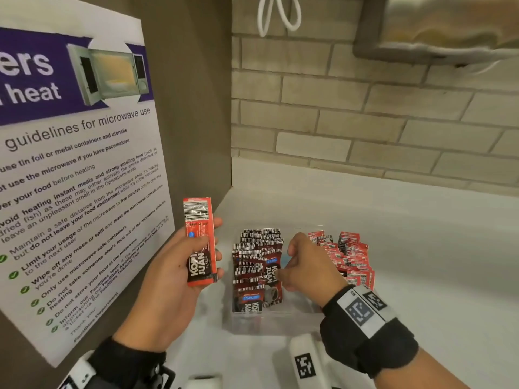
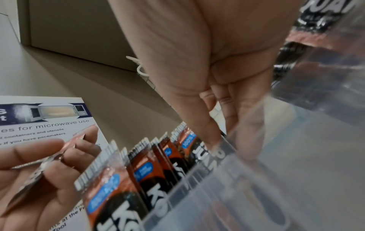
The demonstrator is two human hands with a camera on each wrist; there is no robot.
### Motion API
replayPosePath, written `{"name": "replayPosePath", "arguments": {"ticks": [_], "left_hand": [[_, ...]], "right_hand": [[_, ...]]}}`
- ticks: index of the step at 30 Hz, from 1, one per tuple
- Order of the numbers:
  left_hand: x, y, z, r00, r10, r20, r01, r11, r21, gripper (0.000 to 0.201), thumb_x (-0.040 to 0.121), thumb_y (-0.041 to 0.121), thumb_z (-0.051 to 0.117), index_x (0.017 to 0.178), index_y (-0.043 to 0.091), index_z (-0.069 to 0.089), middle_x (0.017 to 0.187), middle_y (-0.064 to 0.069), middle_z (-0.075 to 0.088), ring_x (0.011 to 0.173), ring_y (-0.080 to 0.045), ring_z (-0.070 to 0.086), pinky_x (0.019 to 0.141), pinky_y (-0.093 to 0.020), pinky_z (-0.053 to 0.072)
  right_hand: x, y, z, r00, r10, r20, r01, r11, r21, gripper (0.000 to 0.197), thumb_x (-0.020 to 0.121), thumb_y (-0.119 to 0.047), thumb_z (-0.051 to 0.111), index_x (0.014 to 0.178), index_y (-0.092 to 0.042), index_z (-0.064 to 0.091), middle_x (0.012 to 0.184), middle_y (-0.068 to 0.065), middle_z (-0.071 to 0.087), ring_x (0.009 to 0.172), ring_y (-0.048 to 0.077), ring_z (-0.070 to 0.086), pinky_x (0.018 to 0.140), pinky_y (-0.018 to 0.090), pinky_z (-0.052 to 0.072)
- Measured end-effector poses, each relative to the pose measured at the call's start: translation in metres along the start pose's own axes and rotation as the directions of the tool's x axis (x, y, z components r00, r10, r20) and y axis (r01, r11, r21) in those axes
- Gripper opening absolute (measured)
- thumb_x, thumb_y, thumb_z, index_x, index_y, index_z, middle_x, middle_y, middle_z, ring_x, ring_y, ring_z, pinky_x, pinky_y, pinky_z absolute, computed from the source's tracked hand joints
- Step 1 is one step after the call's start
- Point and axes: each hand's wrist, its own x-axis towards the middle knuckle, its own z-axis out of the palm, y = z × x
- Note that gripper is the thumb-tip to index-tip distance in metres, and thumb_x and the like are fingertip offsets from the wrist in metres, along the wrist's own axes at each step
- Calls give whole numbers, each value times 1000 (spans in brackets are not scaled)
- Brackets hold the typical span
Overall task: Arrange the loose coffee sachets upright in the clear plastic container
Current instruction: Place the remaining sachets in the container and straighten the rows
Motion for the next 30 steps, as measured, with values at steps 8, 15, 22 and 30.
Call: {"name": "replayPosePath", "arguments": {"ticks": [8, 15, 22, 30], "left_hand": [[2, 3, 12, 993, 41, 111, -43, 999, 19, 32, 89, -6, 45, 109, 15, 58, 72, -2, 60, 65, -15, 62, 61, -30, 50], [1, 10, 27, 912, -108, 396, 230, 933, -275, 49, 57, 23, 80, 93, 17, 47, 64, -3, 39, 48, -11, 34, 39, -20, 27], [-8, 5, 34, 844, -181, 505, 321, 925, -205, 34, 66, 4, 57, 100, 8, 58, 74, -14, 57, 51, -18, 50, 39, -23, 39], [1, 8, 21, 987, 82, 141, -74, 996, -56, 32, 70, 6, 63, 101, 4, 61, 80, -7, 69, 65, -11, 65, 57, -18, 55]], "right_hand": [[-18, -25, -25, 946, -259, -192, 255, 966, -50, 18, 87, -18, 59, 96, -23, 43, 90, -6, 52, 68, 4, 48, 56, 13, 35], [-39, -59, -28, 911, -387, -144, 413, 847, 335, 25, 92, -12, 53, 111, -28, 53, 106, -12, 57, 80, 6, 55, 74, 17, 47], [-39, -67, -38, 913, -382, -145, 391, 710, 586, 31, 86, 5, 58, 107, -17, 64, 91, 16, 59, 61, 19, 57, 65, 28, 52], [-32, -48, -52, 963, -162, -216, 269, 643, 717, 24, 80, 8, 63, 93, -11, 56, 68, 4, 59, 57, 18, 59, 52, 21, 50]]}}
